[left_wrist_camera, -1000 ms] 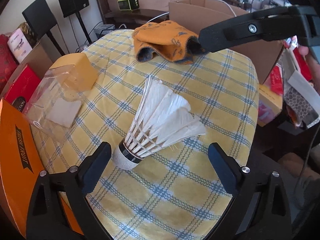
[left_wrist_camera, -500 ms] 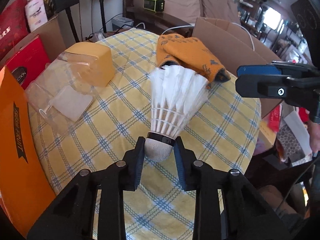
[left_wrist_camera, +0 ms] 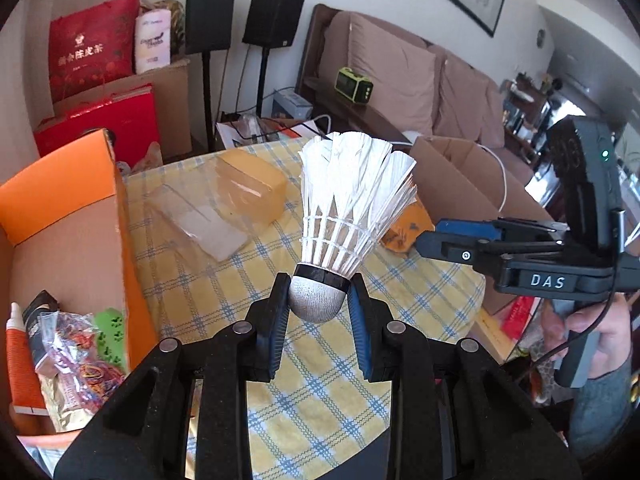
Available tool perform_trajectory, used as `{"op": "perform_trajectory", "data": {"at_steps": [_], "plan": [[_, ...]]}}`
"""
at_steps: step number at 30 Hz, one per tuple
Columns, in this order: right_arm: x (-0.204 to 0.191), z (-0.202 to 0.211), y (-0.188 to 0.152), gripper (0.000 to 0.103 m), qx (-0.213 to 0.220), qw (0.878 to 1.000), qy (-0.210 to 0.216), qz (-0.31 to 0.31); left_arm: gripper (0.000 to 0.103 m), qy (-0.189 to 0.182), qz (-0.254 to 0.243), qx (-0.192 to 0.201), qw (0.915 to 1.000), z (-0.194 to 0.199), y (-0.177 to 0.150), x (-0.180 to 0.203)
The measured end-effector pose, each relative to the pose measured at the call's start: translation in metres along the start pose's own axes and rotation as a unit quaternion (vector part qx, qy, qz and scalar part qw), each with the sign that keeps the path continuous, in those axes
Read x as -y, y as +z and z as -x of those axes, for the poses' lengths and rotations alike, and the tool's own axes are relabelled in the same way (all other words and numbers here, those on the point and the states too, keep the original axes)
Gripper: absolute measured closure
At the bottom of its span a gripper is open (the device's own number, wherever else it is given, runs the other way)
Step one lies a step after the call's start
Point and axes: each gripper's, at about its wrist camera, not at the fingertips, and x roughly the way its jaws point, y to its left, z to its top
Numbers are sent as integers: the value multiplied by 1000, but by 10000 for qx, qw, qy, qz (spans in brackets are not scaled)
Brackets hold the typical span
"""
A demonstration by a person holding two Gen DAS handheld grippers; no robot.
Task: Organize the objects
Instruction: 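Lift the shuttlecock over the box with the left tool while the right tool reaches the clear container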
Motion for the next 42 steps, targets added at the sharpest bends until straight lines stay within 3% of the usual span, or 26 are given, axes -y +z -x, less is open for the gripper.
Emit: {"op": "perform_trajectory", "data": {"at_steps": [2,5,6,21,30,37,42], "plan": [[-4,-2,2,45,11,10000,-22,52,76,64,136,104,9998,14,3,-9],[-11,-5,5,21,39,9999,2,139,76,211,303,271,9990,32,6,-24],[-12,-6,7,20,51,9999,43,137,76,240,350,317,9986,38,7,-30],[-68,-60,39,19,-68,9983,42,576,76,640,938,622,9916,80,-9,-87],[-88,-100,89,20,-115,9985,-31,535,76,683,1121,636,9893,88,-23,-104],[-70,-136,124,20,-334,9984,-291,361,76,632,1208,676,9884,90,-27,-111],[-46,-154,132,21,-589,9982,-142,8,76,590,1259,664,9881,86,-29,-113]]}}
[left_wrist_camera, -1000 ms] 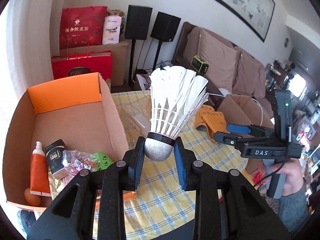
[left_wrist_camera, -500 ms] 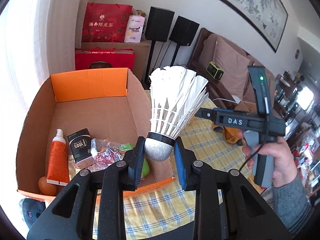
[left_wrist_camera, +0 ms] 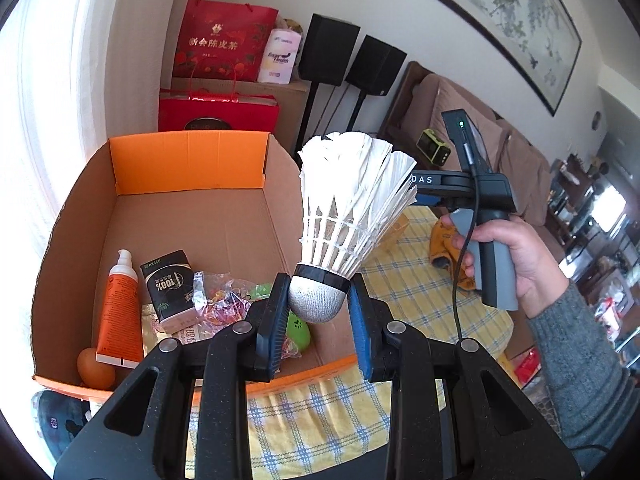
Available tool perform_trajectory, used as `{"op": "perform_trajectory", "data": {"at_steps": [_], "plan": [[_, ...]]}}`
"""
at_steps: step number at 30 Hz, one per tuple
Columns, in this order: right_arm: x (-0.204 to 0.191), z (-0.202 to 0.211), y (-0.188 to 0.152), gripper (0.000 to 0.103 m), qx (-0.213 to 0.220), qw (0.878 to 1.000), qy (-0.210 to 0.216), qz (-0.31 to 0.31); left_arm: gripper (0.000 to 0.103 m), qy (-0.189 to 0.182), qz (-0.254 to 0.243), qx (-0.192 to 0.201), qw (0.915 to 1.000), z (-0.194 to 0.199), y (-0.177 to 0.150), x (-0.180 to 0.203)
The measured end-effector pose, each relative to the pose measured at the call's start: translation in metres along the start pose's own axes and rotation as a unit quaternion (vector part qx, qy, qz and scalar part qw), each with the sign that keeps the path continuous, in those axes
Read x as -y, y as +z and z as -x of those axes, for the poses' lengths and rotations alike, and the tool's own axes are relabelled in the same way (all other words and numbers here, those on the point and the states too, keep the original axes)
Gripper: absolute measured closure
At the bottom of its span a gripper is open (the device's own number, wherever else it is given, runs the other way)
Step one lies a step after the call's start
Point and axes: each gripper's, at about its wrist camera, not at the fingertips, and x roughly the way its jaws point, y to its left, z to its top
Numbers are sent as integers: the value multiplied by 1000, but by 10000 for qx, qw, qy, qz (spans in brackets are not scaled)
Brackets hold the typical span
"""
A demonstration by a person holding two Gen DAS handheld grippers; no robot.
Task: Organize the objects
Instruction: 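Lift the shuttlecock over the box with the left tool while the right tool reaches the clear container, then hold the shuttlecock above the box with the left tool while the right tool lifts the yellow-lidded container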
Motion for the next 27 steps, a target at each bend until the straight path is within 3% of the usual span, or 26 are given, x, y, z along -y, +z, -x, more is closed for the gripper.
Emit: {"op": "perform_trajectory", "data": {"at_steps": [7,22,27], "plan": [[13,-7,-16,25,-312,9976,560,-245,76,-38,26,-24,10000,-3,-2,0],[-28,35,-80,28,-279,9909,1193,563,76,-128,-14,-26,9999,-3,-5,10],[-31,47,-77,29,10,9915,730,1080,76,-112,-13,-35,9999,-3,-6,11]]}}
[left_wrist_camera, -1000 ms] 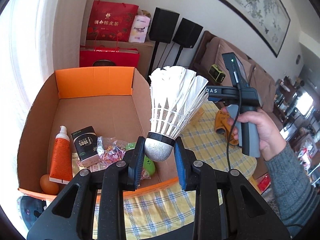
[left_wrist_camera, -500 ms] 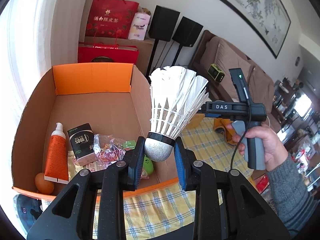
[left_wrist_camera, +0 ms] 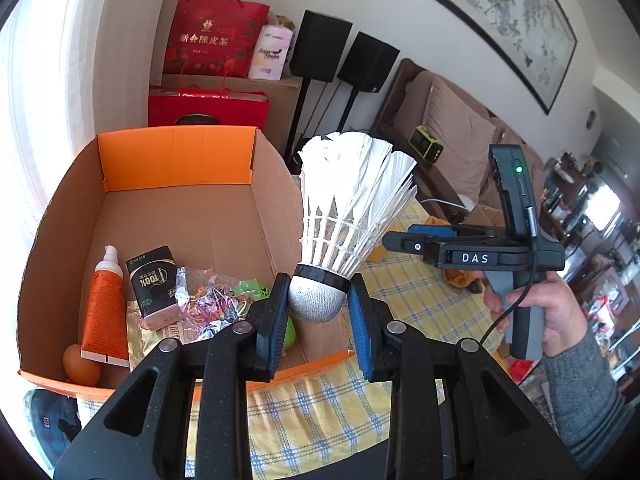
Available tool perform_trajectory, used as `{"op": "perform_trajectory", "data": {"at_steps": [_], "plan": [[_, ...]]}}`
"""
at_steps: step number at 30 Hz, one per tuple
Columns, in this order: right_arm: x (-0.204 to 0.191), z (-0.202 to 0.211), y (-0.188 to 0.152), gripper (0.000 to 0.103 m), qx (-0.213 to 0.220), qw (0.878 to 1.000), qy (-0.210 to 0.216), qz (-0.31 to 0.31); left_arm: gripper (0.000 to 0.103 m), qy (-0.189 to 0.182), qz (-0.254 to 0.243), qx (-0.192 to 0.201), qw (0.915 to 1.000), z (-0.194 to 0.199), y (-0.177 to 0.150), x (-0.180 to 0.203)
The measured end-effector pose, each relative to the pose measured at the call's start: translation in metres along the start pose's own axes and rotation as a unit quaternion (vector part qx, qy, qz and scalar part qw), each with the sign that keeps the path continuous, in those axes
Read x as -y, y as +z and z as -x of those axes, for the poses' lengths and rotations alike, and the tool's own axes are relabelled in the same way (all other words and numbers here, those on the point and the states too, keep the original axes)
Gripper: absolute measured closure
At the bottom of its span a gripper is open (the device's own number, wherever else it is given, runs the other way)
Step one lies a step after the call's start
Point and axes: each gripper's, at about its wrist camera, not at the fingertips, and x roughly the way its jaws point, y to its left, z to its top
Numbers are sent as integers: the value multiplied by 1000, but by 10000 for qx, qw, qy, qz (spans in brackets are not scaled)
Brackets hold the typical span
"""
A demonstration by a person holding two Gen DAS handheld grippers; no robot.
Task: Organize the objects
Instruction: 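Hold the shuttlecock above the box with the left tool while the right tool lifts the yellow-lidded container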
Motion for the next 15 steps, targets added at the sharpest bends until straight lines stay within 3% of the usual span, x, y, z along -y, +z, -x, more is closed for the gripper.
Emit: {"op": "perform_trajectory", "data": {"at_steps": [6,11,15], "plan": [[27,-11,16,29,-234,9967,-704,322,76,-5,55,-14,10000,-1,-1,-2],[62,-15,38,29,-137,9984,-201,-518,76,-3,58,-45,10000,-4,-1,-1],[74,-25,61,29,-40,9972,4,-753,76,-13,52,-41,10000,-4,0,0]]}}
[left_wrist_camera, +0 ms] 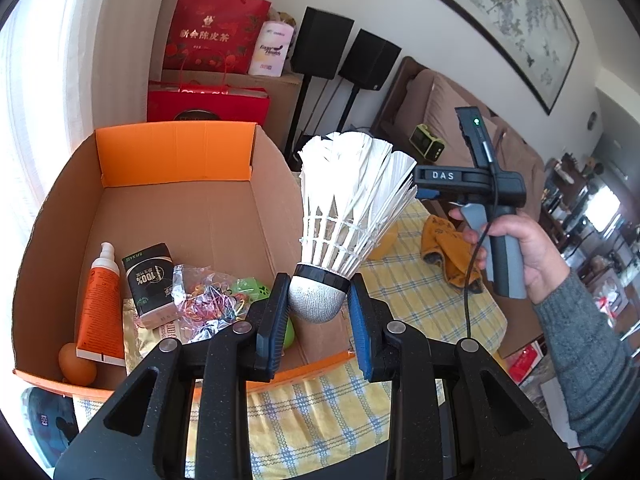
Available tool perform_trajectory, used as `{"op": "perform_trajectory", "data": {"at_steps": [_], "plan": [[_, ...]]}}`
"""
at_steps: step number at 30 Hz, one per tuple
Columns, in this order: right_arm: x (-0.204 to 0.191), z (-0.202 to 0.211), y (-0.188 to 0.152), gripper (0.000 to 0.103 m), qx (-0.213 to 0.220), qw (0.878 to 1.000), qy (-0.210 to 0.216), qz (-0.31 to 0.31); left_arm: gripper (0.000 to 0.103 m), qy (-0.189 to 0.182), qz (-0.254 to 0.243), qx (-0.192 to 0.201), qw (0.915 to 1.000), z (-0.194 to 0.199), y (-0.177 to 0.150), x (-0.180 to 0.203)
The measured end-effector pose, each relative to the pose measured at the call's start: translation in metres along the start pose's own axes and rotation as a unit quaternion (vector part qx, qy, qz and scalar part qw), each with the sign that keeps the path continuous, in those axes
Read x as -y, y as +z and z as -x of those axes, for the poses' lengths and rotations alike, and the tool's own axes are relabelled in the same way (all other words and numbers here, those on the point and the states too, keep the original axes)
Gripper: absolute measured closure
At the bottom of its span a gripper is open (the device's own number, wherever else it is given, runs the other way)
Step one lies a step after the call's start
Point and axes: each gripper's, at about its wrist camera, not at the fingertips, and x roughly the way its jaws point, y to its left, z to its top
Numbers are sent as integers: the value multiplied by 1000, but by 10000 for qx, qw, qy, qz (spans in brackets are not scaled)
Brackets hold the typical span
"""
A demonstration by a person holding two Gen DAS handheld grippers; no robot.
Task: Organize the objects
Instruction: 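Hold the shuttlecock above the box with the left tool while the right tool lifts the yellow-lidded container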
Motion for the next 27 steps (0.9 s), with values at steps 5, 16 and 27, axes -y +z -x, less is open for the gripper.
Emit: {"op": "perform_trajectory", "data": {"at_steps": [5,16,27], "plan": [[5,-22,21,29,17,9999,96,-34,76,15,42,10,10000,1,-1,-2],[3,-36,10,28,-194,9972,697,186,76,30,184,-30,9998,-1,-4,-12],[-37,-11,-45,18,-121,9938,360,1043,76,-52,162,-23,9999,-1,-5,-9]]}}
